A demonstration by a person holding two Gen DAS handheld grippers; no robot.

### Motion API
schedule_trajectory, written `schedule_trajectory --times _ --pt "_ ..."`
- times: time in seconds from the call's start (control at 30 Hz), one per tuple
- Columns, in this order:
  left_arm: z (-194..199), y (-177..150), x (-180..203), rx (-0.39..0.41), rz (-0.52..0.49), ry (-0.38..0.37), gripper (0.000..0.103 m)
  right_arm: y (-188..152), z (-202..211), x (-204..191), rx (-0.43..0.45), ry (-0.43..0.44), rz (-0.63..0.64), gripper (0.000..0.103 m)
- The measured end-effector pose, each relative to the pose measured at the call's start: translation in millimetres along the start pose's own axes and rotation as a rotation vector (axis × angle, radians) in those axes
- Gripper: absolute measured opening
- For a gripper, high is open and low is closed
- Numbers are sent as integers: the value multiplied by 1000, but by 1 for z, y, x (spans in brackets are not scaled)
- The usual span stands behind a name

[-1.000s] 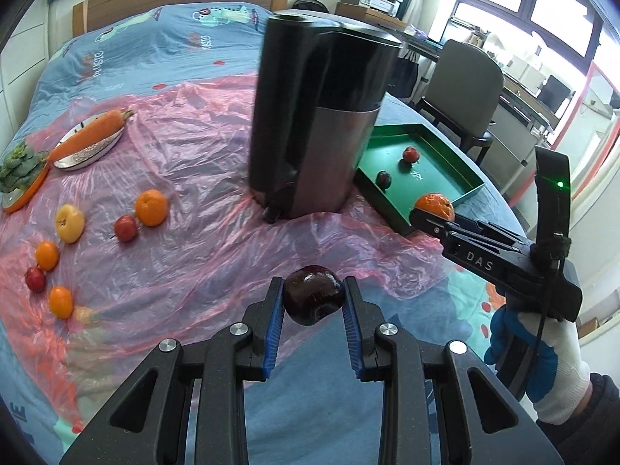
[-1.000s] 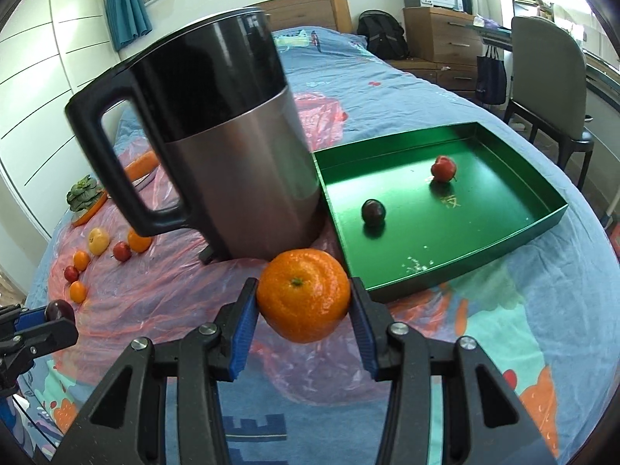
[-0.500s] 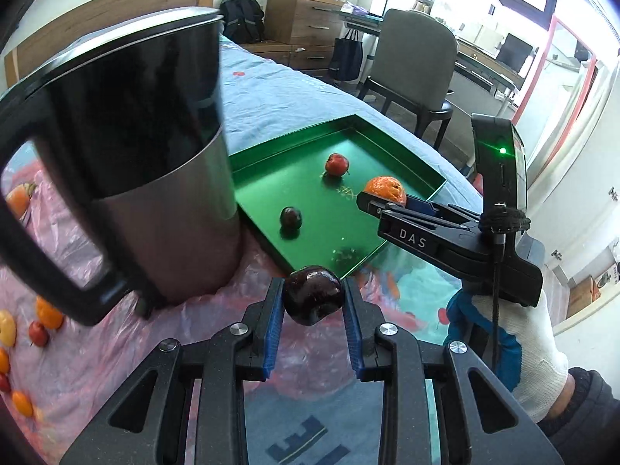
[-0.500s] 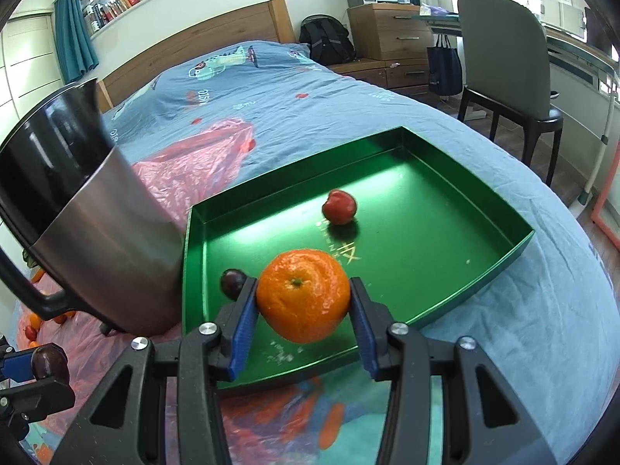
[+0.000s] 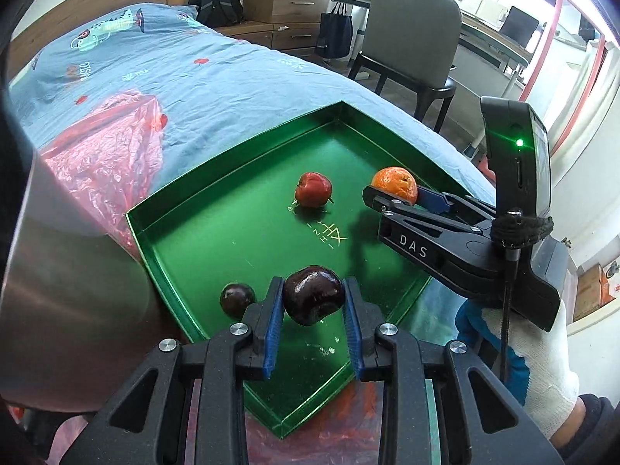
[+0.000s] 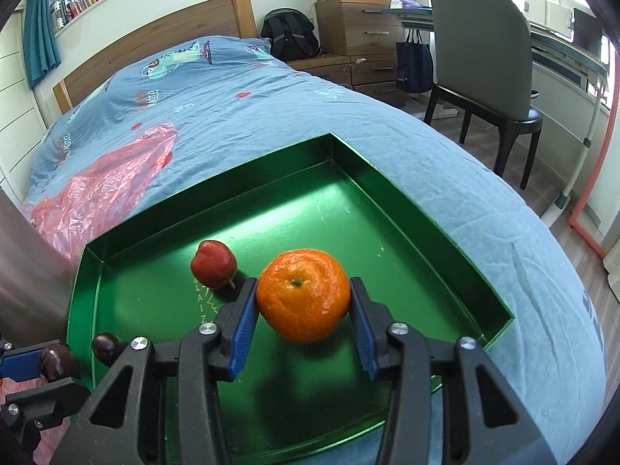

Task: Organize fruits
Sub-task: 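Lower the plum and orange into the tray and open both tools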

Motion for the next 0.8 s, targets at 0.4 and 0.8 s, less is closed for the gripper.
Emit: schedule_trajectory --times 0.4,0.8 --pt "-47 -3 10 -76 -37 38 25 0 -17 -1 -1 -19 21 50" --pt "-52 -6 3 -93 -25 63 26 -3 -11 -3 -12 -31 22 52"
Point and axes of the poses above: each gripper's, at about its wrist camera, not at the fingertips, and z roughly against the way its jaws point, x to its right, y to its top, the point moved 8 cm from there along -z, roughly the way its jaws point, and after that the axes turned 12 degrees about -x, right-handed, at the moved point
